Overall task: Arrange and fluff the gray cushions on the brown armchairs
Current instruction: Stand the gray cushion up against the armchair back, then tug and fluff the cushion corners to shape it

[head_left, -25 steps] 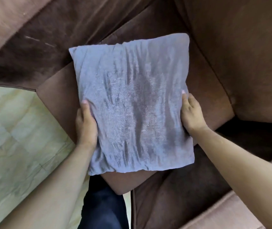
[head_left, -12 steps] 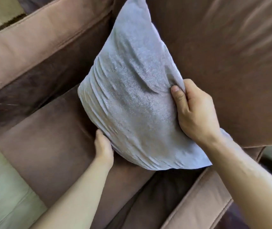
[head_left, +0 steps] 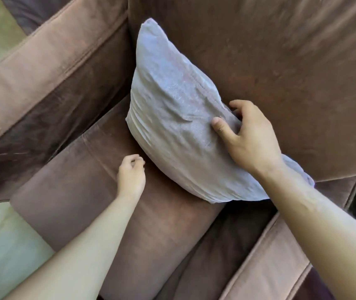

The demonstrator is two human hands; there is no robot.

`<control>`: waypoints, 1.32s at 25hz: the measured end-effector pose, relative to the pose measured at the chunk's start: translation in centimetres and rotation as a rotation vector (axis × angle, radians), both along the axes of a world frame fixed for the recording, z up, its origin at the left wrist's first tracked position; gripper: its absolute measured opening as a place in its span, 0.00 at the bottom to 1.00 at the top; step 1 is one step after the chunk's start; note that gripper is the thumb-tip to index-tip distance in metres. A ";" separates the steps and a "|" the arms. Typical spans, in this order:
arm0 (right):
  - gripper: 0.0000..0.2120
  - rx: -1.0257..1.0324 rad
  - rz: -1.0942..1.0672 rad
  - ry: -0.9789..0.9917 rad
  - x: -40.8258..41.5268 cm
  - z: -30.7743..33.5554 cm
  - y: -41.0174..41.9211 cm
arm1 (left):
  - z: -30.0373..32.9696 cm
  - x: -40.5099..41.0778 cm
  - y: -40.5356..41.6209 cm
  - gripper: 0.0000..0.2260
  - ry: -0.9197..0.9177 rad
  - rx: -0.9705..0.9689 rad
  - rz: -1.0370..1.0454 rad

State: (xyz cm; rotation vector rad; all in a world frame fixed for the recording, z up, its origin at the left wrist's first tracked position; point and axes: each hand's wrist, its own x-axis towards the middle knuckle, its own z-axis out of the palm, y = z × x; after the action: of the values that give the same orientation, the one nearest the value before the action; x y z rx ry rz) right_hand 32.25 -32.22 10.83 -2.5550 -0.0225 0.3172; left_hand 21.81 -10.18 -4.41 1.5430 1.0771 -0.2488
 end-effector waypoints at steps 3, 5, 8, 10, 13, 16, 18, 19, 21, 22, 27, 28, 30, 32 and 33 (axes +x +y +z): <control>0.40 -0.141 -0.056 0.083 -1.9 1.6 -2.9 | 4.4 4.9 1.4 0.12 -0.158 0.176 -0.082; 0.43 -0.230 -0.055 0.181 -3.1 2.3 -5.4 | 7.2 9.4 1.5 0.17 -0.290 0.299 -0.212; 0.40 -0.272 -0.017 0.307 -4.9 2.4 -7.9 | 10.4 15.2 1.5 0.24 -0.438 0.350 -0.343; 0.30 -0.220 -0.004 0.258 -5.5 1.8 -8.4 | 11.4 17.8 1.9 0.17 -0.496 0.306 -0.426; 0.15 -0.070 -0.074 0.114 -5.5 1.0 -8.0 | 11.9 19.7 3.3 0.05 -0.493 0.396 -0.389; 0.13 0.035 -0.161 0.047 -5.7 1.4 -7.9 | 12.8 19.0 4.4 0.07 -0.509 0.449 -0.296; 0.13 0.044 -0.194 0.059 -6.0 2.0 -8.0 | 13.3 18.2 4.8 0.09 -0.495 0.491 -0.293; 0.12 0.034 -0.200 0.081 -5.9 2.2 -8.0 | 13.4 17.9 4.8 0.09 -0.483 0.509 -0.306; 0.13 -0.020 -0.172 0.158 -5.3 2.1 -8.2 | 13.0 17.9 4.8 0.11 -0.461 0.496 -0.336; 0.14 -0.061 -0.149 0.203 -4.9 2.0 -8.2 | 12.8 18.0 4.8 0.11 -0.450 0.483 -0.343; 0.19 -0.118 -0.148 0.131 -2.9 2.4 -5.8 | 14.4 19.8 4.4 0.17 -0.473 0.368 -0.440; 0.18 -0.111 -0.114 0.052 -2.4 2.3 -4.5 | 14.7 20.2 4.5 0.18 -0.472 0.368 -0.484; 0.14 -0.078 -0.025 -0.066 -0.6 1.7 -1.5 | 14.9 20.7 5.2 0.21 -0.452 0.375 -0.558; 0.12 -0.037 0.019 -0.098 2.3 1.0 1.6 | 15.3 21.2 6.4 0.22 -0.456 0.523 -0.730; 0.12 -0.039 0.042 -0.089 3.5 0.7 2.9 | 15.5 21.4 6.8 0.22 -0.474 0.645 -0.863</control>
State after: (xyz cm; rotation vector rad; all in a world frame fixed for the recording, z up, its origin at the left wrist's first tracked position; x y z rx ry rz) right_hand 35.78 -29.31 11.53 -2.6082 -0.1045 0.2216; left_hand 43.19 -3.42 11.05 2.4383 0.0444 -0.0983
